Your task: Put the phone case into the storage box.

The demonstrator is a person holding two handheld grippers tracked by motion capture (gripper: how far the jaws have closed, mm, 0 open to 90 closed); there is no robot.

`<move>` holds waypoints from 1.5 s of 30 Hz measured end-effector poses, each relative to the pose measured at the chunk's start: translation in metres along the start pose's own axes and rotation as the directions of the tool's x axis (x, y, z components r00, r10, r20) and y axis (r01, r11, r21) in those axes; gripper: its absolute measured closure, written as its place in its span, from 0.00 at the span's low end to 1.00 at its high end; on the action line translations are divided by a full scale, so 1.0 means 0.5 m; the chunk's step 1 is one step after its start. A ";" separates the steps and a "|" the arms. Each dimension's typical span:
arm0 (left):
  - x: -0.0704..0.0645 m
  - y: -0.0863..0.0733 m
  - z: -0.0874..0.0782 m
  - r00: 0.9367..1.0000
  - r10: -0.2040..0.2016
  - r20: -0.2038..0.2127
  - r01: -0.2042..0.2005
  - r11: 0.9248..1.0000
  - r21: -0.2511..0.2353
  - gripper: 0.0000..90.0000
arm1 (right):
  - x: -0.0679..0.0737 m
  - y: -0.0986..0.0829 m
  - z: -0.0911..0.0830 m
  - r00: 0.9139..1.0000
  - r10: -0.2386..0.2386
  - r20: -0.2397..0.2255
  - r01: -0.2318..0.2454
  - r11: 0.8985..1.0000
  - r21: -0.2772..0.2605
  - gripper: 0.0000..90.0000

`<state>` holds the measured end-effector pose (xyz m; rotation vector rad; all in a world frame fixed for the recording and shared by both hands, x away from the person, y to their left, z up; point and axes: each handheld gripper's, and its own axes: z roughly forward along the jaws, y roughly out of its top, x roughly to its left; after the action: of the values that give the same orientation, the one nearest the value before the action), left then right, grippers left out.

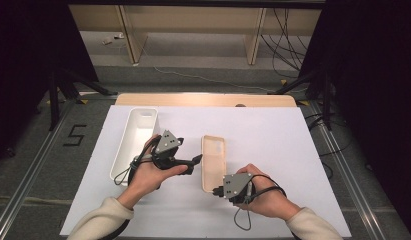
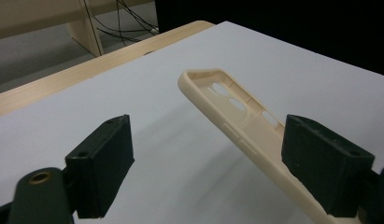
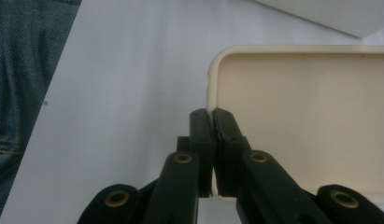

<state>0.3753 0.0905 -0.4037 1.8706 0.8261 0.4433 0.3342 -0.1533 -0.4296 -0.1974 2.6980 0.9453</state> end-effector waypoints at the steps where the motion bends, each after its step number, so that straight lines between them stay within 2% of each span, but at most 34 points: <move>1: 0.000 0.001 0.002 1.000 0.001 0.000 -0.001 1.000 0.001 0.18 | 0.000 0.001 0.000 1.000 -0.003 -0.002 0.003 1.000 0.000 0.98; 7: 0.002 0.008 0.012 1.000 -0.009 0.007 0.009 1.000 0.001 0.18 | 0.003 0.004 0.001 1.000 -0.010 0.000 0.010 1.000 0.001 0.98; 16: 0.002 0.013 0.030 0.999 -0.049 0.020 0.049 0.999 -0.002 0.21 | 0.005 0.007 0.002 1.000 -0.020 -0.001 0.020 1.000 0.005 0.98; 22: 0.005 0.014 0.041 0.997 -0.073 0.011 0.073 0.997 0.001 0.25 | 0.005 0.008 0.001 1.000 -0.026 0.005 0.026 1.000 0.005 0.98; 31: 0.013 0.014 0.054 0.993 -0.112 0.020 0.112 0.994 0.004 0.30 | 0.005 0.008 0.001 0.999 -0.032 0.010 0.032 0.999 0.005 0.98; 36: 0.015 0.015 0.058 0.991 -0.132 0.020 0.131 0.991 0.008 0.34 | 0.005 0.009 0.001 0.999 -0.033 0.014 0.033 0.999 0.007 0.98; 39: 0.017 0.015 0.059 0.989 -0.148 0.006 0.148 0.989 0.015 0.38 | 0.005 0.010 0.001 0.999 -0.036 0.012 0.036 0.999 0.006 0.98; 45: 0.020 0.015 0.060 0.985 -0.171 0.009 0.171 0.985 0.015 0.46 | 0.007 0.012 0.002 0.999 -0.041 0.014 0.041 0.999 0.009 0.98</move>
<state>0.4035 0.0762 -0.4105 1.7953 0.9758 0.3211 0.3295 -0.1481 -0.4278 -0.2428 2.6740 0.9200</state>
